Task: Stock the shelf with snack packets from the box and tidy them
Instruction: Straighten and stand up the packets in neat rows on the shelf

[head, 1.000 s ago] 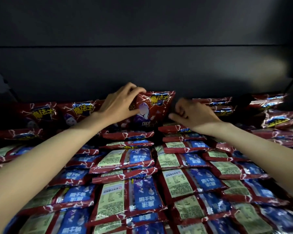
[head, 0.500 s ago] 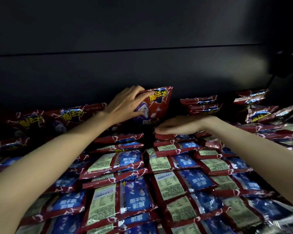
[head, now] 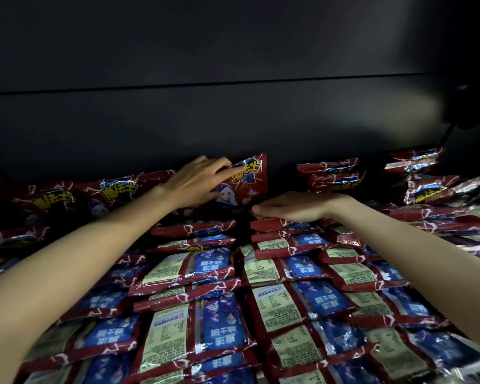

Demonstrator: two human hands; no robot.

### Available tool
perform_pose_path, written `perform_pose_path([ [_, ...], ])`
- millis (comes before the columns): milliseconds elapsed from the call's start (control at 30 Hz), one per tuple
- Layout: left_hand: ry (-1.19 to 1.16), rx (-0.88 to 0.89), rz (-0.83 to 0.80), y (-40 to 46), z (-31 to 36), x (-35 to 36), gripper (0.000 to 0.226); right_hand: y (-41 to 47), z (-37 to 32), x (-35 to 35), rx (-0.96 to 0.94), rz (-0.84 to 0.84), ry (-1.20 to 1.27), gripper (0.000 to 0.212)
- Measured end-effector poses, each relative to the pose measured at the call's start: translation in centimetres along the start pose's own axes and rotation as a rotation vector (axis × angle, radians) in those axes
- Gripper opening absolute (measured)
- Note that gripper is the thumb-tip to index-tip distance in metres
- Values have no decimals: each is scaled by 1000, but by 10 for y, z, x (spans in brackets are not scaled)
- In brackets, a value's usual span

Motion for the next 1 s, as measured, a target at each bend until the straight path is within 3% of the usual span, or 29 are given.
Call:
perform_pose_path([
  [167, -70, 25, -117, 7, -11, -7, 80, -5, -12, -4, -8, -22, -29, 74],
  [333, 147, 127, -5, 3, -8, 2, 86, -5, -14, -5, -8, -7, -26, 67],
  [600, 15, 82, 41, 0, -6, -10, 65, -35, 4, -33, -131, 374, -11, 63],
  [667, -14, 90, 101, 1, -3, -12, 58, -46, 15, -38, -158, 404, 19, 52],
  [767, -5, 178, 106, 5, 5, -8, 56, -45, 23, -30, -112, 339, 41, 35],
  [900, 91, 206, -16, 8, 5, 6, 69, -27, 16, -4, -61, 186, 67, 42],
  [1000, 111, 198, -25, 8, 4, 12, 73, -20, 10, 8, -97, 205, 46, 45],
])
Point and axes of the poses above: each hand's wrist, its own y-axis towards the middle knuckle, its own x-axis out of the palm, z = x × y, the point moved 2 cm from there along y, towards the middle knuckle, and after that the axes turned 12 degrees about z, right-handed, at the moved point
